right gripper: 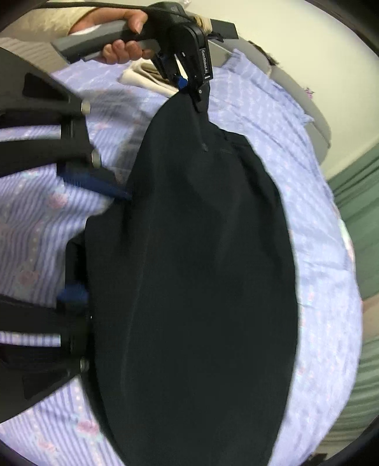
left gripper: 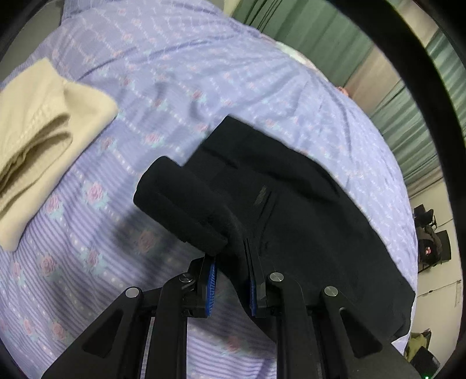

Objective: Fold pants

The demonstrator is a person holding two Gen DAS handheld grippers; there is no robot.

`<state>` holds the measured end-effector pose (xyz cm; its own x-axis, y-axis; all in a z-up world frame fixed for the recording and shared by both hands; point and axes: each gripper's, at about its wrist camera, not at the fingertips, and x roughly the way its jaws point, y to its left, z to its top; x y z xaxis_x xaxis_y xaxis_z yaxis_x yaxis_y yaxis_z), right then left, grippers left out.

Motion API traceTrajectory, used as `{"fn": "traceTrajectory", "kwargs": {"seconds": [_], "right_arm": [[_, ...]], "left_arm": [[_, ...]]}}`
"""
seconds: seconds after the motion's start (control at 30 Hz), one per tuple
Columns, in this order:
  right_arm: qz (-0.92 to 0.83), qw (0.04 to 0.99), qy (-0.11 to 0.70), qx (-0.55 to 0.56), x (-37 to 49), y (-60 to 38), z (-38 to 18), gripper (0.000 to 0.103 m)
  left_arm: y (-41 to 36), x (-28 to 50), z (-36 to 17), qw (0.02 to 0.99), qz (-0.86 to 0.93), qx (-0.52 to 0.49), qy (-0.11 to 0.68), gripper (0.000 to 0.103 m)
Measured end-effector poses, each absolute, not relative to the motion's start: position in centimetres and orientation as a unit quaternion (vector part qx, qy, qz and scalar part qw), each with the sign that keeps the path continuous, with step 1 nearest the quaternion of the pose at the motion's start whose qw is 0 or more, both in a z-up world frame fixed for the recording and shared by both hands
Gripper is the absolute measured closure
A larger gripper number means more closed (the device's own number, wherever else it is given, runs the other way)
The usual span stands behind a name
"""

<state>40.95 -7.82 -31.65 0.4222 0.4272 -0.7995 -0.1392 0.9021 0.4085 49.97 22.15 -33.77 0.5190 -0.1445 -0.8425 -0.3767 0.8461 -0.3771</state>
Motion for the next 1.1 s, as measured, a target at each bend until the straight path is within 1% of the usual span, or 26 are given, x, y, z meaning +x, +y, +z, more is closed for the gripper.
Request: {"fn": "traceTrajectory", "kwargs": {"seconds": [0.03,0.1,0.2,0.3,0.37,0.4,0.47,0.5,0.53,0.57,0.6,0.63,0.67,0.7,0.77,0.83,0.9,1.03,1.1], "right_arm": [[0.171,0.828,0.516,0.137,40.8,-7.7,-31.8,0.085],[0.172,0.834,0.513,0.111,39.7,-7.1,-31.1,0.088],[0.161,0.833,0.523,0.074,38.1,-5.7,-30.9,0.09],[0.147,0.818,0.553,0.059,37.9,-5.2,-33.0,0.09],[0.139,0.815,0.56,0.057,37.9,-5.1,-33.6,0.09],[0.135,0.814,0.562,0.055,37.8,-5.1,-33.5,0.089],[0.115,0.806,0.578,0.055,37.4,-5.3,-33.2,0.087],[0.103,0.801,0.587,0.055,36.9,-5.4,-33.1,0.081],[0.093,0.8,0.59,0.049,36.3,-5.3,-32.7,0.075],[0.087,0.804,0.587,0.04,35.6,-5.3,-31.9,0.071],[0.084,0.81,0.58,0.035,34.8,-5.3,-30.9,0.063],[0.082,0.814,0.573,0.037,34.2,-5.5,-29.9,0.056],[0.077,0.822,0.563,0.043,33.5,-5.8,-28.5,0.052],[0.069,0.83,0.551,0.048,32.8,-6.2,-26.9,0.046],[0.053,0.846,0.528,0.057,31.3,-7.2,-23.6,0.045],[0.037,0.859,0.506,0.066,30.0,-8.5,-20.3,0.044],[0.017,0.874,0.479,0.076,28.5,-9.6,-16.7,0.042],[-0.015,0.898,0.432,0.079,26.0,-12.6,-11.2,0.041],[-0.029,0.908,0.41,0.08,24.7,-14.3,-8.8,0.041]], "left_arm": [[22.3,49.7,-34.2,0.826,0.072,-0.268,0.49,0.084],[22.4,48.8,-34.8,0.826,0.075,-0.26,0.494,0.084],[22.9,47.7,-36.4,0.818,0.081,-0.257,0.508,0.084],[23.4,47.1,-38.8,0.804,0.083,-0.268,0.525,0.082],[23.4,47.1,-39.1,0.803,0.082,-0.262,0.529,0.081],[23.3,47.2,-38.9,0.804,0.079,-0.256,0.531,0.079],[23.2,47.2,-38.2,0.805,0.083,-0.234,0.538,0.07],[22.8,47.1,-37.5,0.806,0.101,-0.196,0.549,0.055],[22.3,47.0,-36.8,0.809,0.119,-0.156,0.554,0.046],[21.8,46.6,-36.0,0.815,0.127,-0.118,0.553,0.045],[21.2,46.1,-35.0,0.823,0.12,-0.089,0.548,0.045],[20.8,45.2,-33.6,0.83,0.103,-0.072,0.544,0.044],[20.5,44.5,-32.5,0.833,0.089,-0.066,0.542,0.044],[20.3,43.8,-31.3,0.836,0.075,-0.062,0.54,0.044],[19.4,41.9,-28.0,0.848,0.04,-0.052,0.525,0.042],[18.3,40.1,-24.7,0.864,0.01,-0.039,0.502,0.036],[17.1,38.6,-22.0,0.875,-0.023,-0.028,0.483,0.034],[13.5,35.9,-16.9,0.895,-0.084,-0.002,0.437,0.033],[12.0,34.8,-15.0,0.905,-0.106,0.001,0.413,0.03]]}}
